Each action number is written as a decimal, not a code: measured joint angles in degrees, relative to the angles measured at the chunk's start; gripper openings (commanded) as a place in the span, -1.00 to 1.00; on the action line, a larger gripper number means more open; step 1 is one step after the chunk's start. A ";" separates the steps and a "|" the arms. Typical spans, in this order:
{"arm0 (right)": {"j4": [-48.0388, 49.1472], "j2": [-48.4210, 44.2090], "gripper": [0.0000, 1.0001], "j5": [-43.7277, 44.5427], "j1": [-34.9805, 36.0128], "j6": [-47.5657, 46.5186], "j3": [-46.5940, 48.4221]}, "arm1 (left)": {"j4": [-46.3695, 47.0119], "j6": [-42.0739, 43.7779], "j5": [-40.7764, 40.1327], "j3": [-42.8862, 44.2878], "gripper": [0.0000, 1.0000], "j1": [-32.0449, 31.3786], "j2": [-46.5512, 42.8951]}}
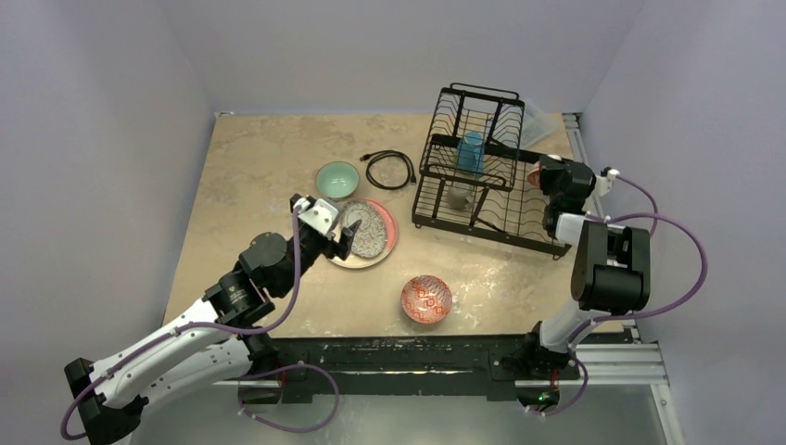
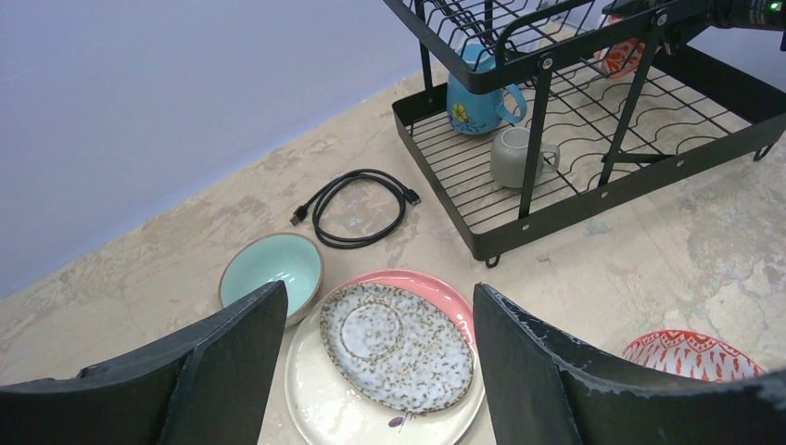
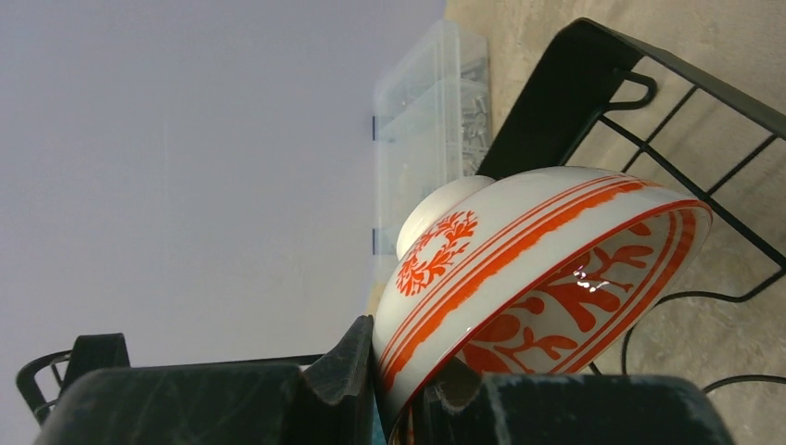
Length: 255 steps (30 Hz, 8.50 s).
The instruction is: Load the mixed dishes into the dish rack
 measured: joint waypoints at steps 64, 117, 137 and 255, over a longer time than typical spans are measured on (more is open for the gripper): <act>-18.86 6.97 0.57 5.88 2.86 -3.61 16.09 | -0.44 -0.13 0.20 0.00 0.44 0.00 0.11; -80.81 -46.64 0.98 -16.15 48.00 -45.05 18.84 | 1.57 4.02 -15.08 15.72 1.00 0.57 5.40; -82.60 -11.45 0.75 17.33 84.52 -29.42 23.26 | 9.38 13.16 -20.48 7.98 0.96 0.85 -2.19; -29.35 -38.16 -1.00 18.49 14.40 -12.90 -5.14 | 2.40 7.28 -15.30 8.24 0.84 0.85 8.81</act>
